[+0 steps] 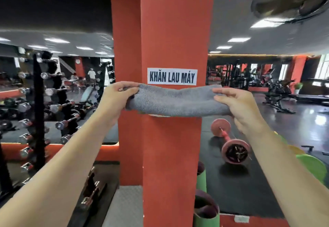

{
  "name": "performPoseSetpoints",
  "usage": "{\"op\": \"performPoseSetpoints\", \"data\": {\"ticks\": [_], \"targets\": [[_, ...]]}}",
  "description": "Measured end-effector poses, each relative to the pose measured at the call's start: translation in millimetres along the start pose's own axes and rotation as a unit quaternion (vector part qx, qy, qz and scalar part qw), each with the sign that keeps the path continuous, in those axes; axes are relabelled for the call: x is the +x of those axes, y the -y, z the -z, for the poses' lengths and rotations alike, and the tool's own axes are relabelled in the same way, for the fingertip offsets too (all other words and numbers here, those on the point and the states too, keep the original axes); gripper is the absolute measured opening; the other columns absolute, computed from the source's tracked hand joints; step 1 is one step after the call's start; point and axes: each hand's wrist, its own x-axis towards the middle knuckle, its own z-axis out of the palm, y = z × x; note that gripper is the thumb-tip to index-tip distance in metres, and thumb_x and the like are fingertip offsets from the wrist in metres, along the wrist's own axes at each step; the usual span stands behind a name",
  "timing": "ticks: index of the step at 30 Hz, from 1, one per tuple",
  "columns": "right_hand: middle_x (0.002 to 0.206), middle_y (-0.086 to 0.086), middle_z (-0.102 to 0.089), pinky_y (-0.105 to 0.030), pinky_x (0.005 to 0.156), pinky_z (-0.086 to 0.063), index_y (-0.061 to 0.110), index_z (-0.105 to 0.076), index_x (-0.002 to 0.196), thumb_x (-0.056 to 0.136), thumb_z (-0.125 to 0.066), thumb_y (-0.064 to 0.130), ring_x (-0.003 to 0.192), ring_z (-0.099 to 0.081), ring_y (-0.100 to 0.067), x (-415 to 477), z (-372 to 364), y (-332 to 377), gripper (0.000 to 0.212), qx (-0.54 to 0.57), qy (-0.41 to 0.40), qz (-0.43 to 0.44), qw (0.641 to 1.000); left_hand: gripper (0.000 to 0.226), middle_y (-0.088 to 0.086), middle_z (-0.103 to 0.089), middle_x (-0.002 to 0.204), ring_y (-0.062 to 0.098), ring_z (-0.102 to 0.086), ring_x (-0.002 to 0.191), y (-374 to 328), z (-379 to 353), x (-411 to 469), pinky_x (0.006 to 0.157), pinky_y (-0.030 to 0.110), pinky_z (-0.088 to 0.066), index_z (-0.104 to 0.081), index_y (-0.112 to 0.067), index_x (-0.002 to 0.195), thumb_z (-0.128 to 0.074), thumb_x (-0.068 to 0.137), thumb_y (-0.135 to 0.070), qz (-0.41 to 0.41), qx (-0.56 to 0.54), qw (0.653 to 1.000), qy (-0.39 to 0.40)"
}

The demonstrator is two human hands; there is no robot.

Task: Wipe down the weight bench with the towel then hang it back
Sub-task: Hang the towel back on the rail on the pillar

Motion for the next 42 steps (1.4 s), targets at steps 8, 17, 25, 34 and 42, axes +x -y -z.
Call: {"op": "performPoseSetpoints", "data": {"ticks": [8, 17, 25, 34, 42], "targets": [[0.105, -0.013, -0.074, -0.033, 0.102, -0.049, 0.007, -0.078, 0.101, 0.081, -0.074, -0.007, 0.108, -0.065, -0.023, 128, -41, -43, 0.025, -0.100, 0.006, -0.045, 0.994, 0.007, 0.001, -0.069, 0.078, 0.008, -0.060, 0.066, 52, -40, 120, 0.050, 0.017, -0.052, -0.079, -0.010, 0.091, -0.073, 0.089, -0.006, 0.040, 0.094, 0.995, -0.015], [0.094, -0.006, -0.076, -0.019, 0.065, -0.050, 0.011, -0.081, 0.092, 0.082, -0.076, 0.001, 0.081, -0.068, -0.015, 144, -39, -81, 0.015, -0.280, 0.013, -0.038, 0.959, 0.013, 0.007, -0.071, 0.093, 0.020, -0.062, 0.090, 82, -57, 141, 0.081, 0.027, -0.047, -0.083, -0.010, 0.095, -0.080, 0.085, -0.018, -0.001, 0.347, 0.935, 0.069], [0.093, -0.013, -0.075, -0.041, 0.089, -0.056, 0.007, -0.075, 0.070, 0.091, -0.060, -0.001, 0.092, -0.067, -0.030, 120, -53, -71, 0.027, -0.467, 0.057, 0.048, 0.881, 0.014, 0.014, -0.071, 0.111, 0.035, -0.065, 0.104, 74, -59, 125, 0.094, 0.044, -0.054, -0.082, -0.014, 0.095, -0.069, 0.091, -0.012, -0.082, 0.475, 0.873, 0.077], [0.141, -0.010, -0.061, -0.040, 0.108, -0.041, 0.006, -0.068, 0.126, 0.107, -0.043, 0.028, 0.134, -0.052, -0.025, 82, -42, -76, 0.038, -0.464, 0.123, 0.131, 0.867, 0.045, 0.022, -0.070, 0.095, 0.042, -0.064, 0.095, 82, -53, 70, 0.082, 0.045, -0.049, -0.070, -0.003, 0.090, -0.043, 0.107, -0.036, -0.157, 0.473, 0.861, 0.106], [0.080, -0.007, -0.077, -0.024, 0.065, -0.048, 0.006, -0.077, 0.089, 0.104, -0.053, 0.030, 0.061, -0.065, -0.002, -29, 9, -43, 0.038, -0.235, 0.113, 0.139, 0.955, 0.049, 0.002, -0.066, 0.059, 0.025, -0.061, 0.058, 32, -67, -46, 0.062, 0.037, -0.049, -0.065, -0.010, 0.067, -0.047, 0.105, -0.036, -0.170, 0.262, 0.939, 0.147]]}}
